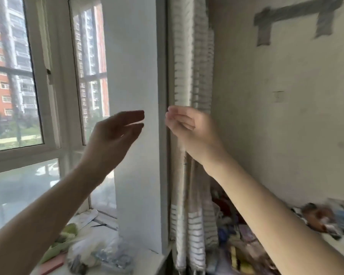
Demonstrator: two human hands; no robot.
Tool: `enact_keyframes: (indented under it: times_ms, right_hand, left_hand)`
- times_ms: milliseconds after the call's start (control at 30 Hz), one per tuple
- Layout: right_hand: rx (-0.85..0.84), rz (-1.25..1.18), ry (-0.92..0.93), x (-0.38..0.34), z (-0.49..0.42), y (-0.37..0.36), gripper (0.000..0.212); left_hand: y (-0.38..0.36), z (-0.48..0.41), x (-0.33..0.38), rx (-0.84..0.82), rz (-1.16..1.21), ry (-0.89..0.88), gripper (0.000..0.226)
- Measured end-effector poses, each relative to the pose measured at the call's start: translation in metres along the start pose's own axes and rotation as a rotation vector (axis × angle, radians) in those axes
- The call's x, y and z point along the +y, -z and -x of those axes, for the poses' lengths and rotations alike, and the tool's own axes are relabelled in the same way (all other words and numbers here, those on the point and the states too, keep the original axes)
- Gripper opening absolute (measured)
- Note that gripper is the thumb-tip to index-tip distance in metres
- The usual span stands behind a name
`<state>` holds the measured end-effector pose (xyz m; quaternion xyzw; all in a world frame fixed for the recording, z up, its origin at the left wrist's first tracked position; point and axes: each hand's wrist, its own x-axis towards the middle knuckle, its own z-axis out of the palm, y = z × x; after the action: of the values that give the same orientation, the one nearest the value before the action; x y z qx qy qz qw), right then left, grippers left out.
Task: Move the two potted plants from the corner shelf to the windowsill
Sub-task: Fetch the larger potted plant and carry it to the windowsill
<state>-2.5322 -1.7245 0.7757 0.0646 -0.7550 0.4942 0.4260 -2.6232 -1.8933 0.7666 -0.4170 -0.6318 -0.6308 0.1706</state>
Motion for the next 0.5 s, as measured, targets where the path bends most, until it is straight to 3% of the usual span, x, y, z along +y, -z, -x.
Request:
enact_keyframes:
  times_ms: [267, 500]
  right_hand:
    - [0.289, 0.323, -0.087, -0.002, 0.036, 0.092, 0.034]
    - [0.535, 0.592, -0.146, -0.038, 0.093, 0.159, 0.032]
  left_hand:
    - [-0.113, -0.019, -0.016, -0.249, 0.277, -0.082, 0.028]
    - [-0.212, 0.007, 0.022, -0.467, 0.568, -0.134, 0.026]
